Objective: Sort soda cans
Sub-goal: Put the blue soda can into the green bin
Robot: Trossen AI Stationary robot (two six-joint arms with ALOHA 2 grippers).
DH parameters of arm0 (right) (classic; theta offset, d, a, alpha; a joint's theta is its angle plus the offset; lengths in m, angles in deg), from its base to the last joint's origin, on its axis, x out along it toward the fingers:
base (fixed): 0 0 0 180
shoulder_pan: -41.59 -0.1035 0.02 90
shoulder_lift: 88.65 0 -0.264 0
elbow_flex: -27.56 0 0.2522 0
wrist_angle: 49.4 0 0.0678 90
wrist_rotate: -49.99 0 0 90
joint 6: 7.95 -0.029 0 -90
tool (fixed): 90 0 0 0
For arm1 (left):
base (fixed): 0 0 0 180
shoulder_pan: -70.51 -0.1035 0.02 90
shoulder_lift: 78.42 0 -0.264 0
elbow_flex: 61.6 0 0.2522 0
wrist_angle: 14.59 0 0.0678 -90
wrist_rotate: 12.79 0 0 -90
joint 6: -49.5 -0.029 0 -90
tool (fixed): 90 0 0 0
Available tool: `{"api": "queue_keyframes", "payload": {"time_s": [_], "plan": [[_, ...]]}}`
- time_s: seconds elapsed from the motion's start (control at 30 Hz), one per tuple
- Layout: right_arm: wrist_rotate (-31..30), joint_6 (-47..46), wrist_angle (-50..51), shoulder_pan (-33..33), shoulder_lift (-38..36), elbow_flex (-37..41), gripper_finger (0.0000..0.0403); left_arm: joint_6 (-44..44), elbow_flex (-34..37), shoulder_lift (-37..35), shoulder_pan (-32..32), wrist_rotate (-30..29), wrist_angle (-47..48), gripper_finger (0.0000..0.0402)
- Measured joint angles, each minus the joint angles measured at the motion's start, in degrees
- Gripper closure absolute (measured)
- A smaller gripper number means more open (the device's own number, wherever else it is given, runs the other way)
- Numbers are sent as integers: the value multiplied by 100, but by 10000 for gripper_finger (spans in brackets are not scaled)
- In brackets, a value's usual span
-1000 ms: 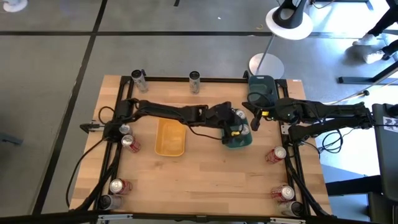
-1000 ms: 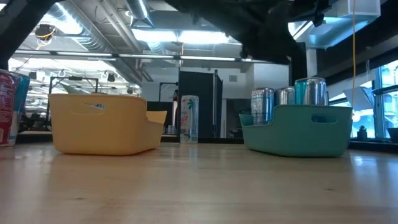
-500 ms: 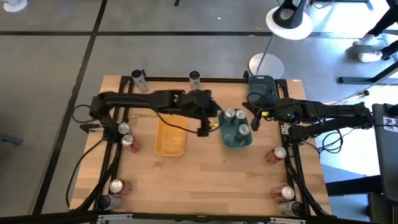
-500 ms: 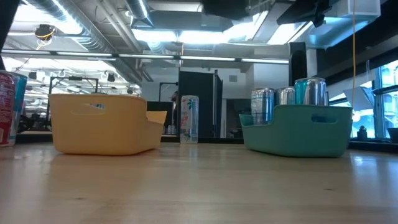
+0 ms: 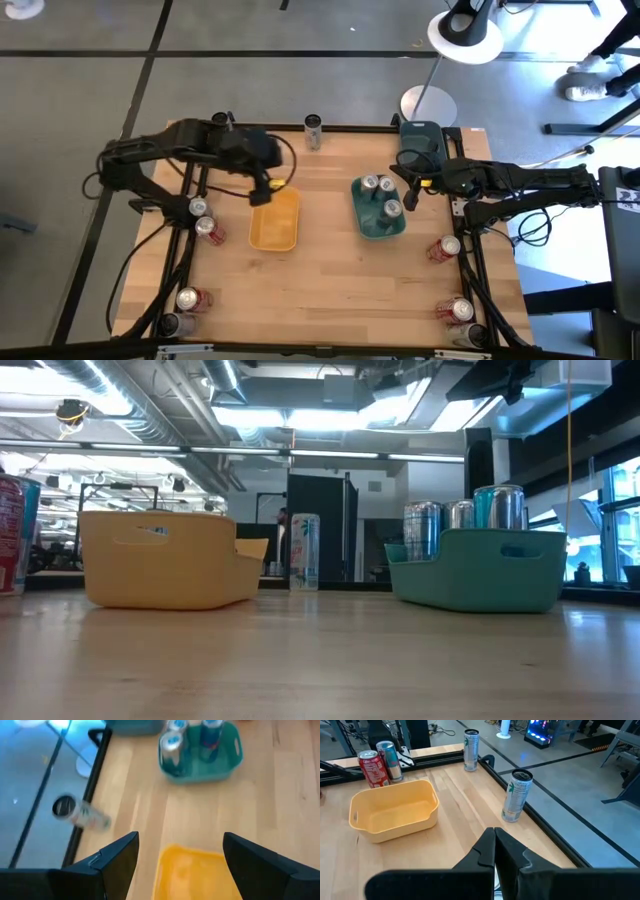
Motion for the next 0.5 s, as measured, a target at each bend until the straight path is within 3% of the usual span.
{"api": "queue_keyframes", "payload": {"time_s": [0.17,0.5], "plan": [[1,0,1,0,0,0,397,696,0,-122,186,276,710,123],[0,0,52,0,0,0,397,1274,131,-94,434,304,1077,123]]}}
